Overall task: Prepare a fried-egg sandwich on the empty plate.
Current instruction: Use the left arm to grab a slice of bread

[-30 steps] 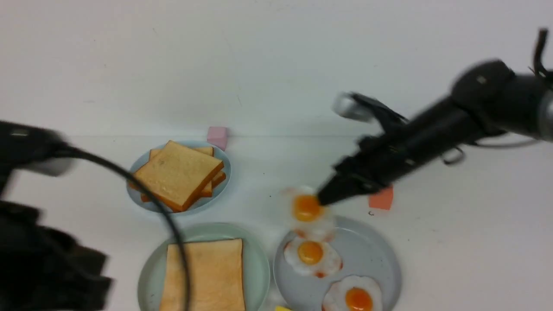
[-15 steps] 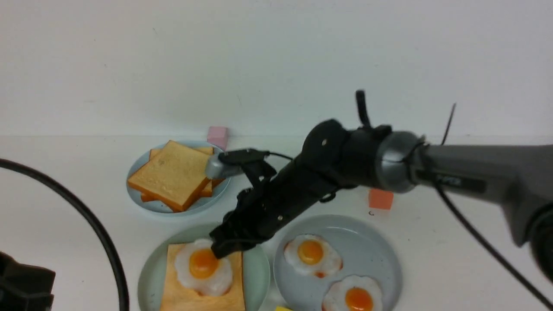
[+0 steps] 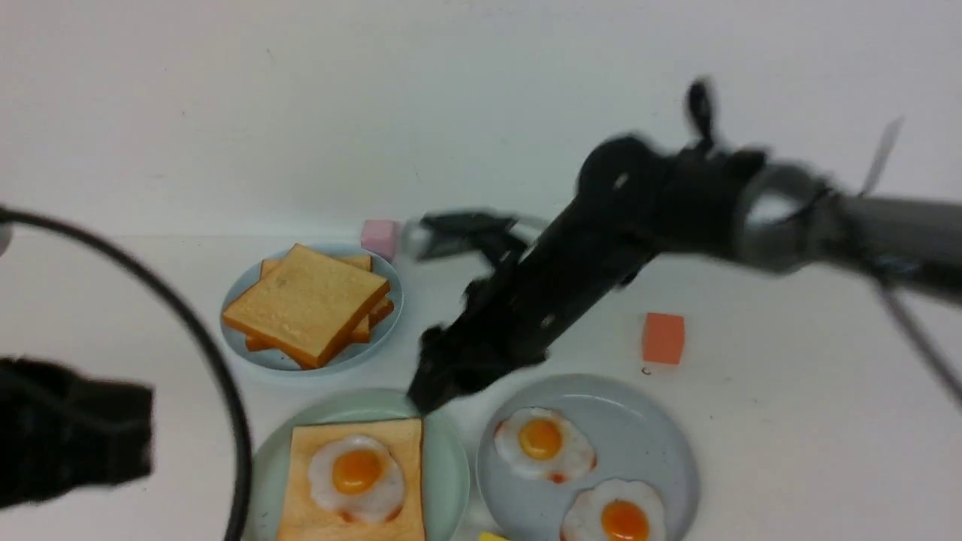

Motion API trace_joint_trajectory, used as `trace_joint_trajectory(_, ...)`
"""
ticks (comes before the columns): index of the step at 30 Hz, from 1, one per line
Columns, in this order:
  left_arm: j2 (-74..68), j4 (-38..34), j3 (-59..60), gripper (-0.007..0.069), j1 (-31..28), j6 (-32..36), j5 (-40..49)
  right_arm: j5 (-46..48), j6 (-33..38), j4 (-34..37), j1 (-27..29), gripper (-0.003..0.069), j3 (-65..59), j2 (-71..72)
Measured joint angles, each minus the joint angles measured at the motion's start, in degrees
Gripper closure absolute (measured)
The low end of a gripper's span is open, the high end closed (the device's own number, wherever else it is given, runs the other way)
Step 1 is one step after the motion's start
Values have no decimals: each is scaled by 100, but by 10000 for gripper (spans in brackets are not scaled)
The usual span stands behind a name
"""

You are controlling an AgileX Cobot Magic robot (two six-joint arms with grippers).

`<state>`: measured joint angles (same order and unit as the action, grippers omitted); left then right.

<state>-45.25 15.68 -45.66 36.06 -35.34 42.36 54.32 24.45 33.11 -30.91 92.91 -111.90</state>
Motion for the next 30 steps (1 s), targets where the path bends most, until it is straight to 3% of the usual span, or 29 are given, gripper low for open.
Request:
trace_joint_trajectory(1,-31,34,0,609,0,0,-48,34,-61,-84,19,101,0,50)
trace_joint_trajectory(2,-342,298,-11,604,-89,-540,-297,273,-534,-777,150,91,130,481)
trace_joint_trajectory(5,-1125,535,-253,590,-601,-1535,-394,550,-1290,-1859,235,86,251,1366)
trace_joint_trajectory(9,-2049,163,-718,574,-1522,-1717,-382,728,-1689,-2132,235,85,260,2341)
trace_joint_trajectory(15,-3336,-2265,-1311,505,-2920,-181,-408,571,-1206,-1361,235,106,-718,3682)
trace_joint_trajectory(16,-3376,-2362,-1317,502,-2920,-128,-409,550,-1132,-1328,235,109,-768,3719)
trace_joint_trajectory(17,-3684,-3106,-1332,464,-3193,227,-473,414,-860,-1097,235,118,-1155,3968)
trace_joint_trajectory(20,-4212,-4179,-1337,382,-3529,935,-716,174,-293,-657,235,132,-1733,4379)
trace_joint_trajectory(22,-4461,-4614,-1337,339,-3579,1240,-897,131,-72,-484,235,135,-1919,4523)
trace_joint_trajectory(24,-4887,-5388,-1343,272,-3606,1984,-1302,104,165,-243,235,139,-2204,4658)
trace_joint_trajectory(30,-5560,-6856,-1366,216,-3606,3148,-1829,211,260,-115,235,141,-2311,4675)
